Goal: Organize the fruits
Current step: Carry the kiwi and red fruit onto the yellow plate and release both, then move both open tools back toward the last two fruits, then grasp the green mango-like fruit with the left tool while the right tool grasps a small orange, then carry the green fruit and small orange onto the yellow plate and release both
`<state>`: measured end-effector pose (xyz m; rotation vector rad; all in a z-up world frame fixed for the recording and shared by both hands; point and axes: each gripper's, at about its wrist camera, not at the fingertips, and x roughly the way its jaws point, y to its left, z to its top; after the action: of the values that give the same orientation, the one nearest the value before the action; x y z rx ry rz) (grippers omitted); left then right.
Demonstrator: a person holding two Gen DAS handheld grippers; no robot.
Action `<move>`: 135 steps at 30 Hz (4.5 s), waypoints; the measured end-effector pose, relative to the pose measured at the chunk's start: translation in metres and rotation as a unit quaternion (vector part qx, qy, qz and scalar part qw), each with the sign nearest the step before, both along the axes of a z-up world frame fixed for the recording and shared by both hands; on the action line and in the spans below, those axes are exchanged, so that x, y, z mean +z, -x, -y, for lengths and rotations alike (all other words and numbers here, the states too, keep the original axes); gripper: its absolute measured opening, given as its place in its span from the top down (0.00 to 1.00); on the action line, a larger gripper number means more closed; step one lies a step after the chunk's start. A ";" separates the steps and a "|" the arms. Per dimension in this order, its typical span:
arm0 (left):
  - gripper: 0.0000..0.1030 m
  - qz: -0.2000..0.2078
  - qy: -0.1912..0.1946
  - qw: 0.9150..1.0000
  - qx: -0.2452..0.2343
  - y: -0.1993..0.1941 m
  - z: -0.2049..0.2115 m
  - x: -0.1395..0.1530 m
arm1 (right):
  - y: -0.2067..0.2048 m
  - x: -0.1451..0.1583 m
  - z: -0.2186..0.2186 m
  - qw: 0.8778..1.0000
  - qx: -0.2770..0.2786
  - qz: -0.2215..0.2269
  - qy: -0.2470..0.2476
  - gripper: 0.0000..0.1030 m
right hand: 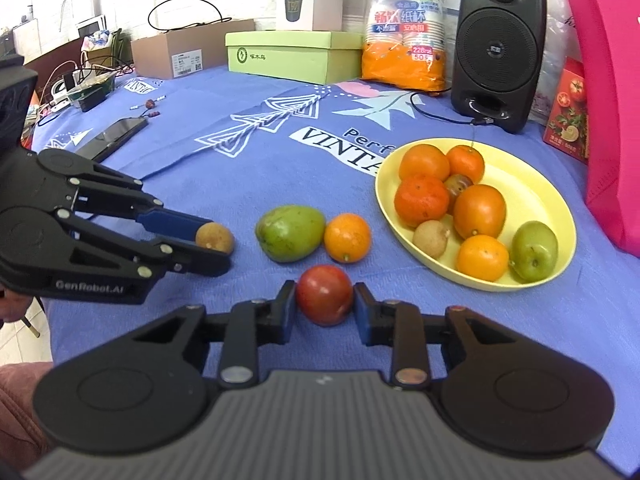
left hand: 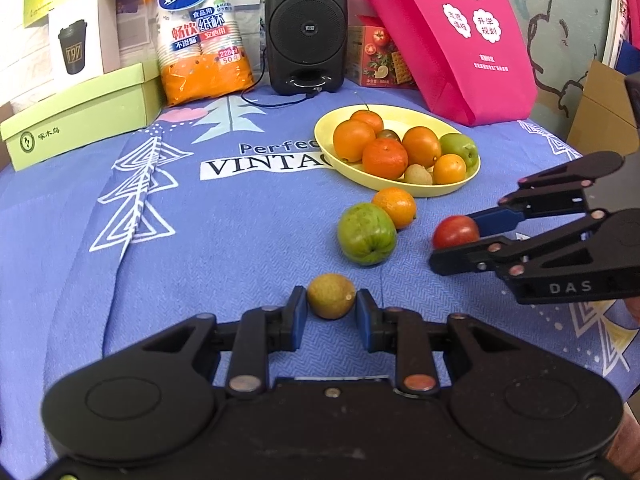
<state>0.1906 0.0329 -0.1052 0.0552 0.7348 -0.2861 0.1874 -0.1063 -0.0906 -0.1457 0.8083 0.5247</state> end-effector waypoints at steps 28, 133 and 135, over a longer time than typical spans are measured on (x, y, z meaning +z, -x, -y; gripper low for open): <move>0.75 0.056 0.006 0.994 -0.096 -0.104 0.069 0.061 | -0.040 0.032 0.074 0.994 -0.093 0.057 0.005 0.72; 0.59 0.019 0.005 0.999 0.039 -0.032 -0.017 0.004 | -0.026 -0.009 -0.011 1.000 -0.017 0.000 -0.009 0.71; 0.59 0.024 0.001 0.999 0.039 -0.036 -0.014 0.004 | -0.025 -0.009 -0.010 1.000 -0.016 0.001 -0.008 0.71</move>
<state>0.2262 0.0467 -0.1011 0.0308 0.6866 -0.2109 0.2128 -0.0959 -0.0991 -0.1179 0.8038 0.5015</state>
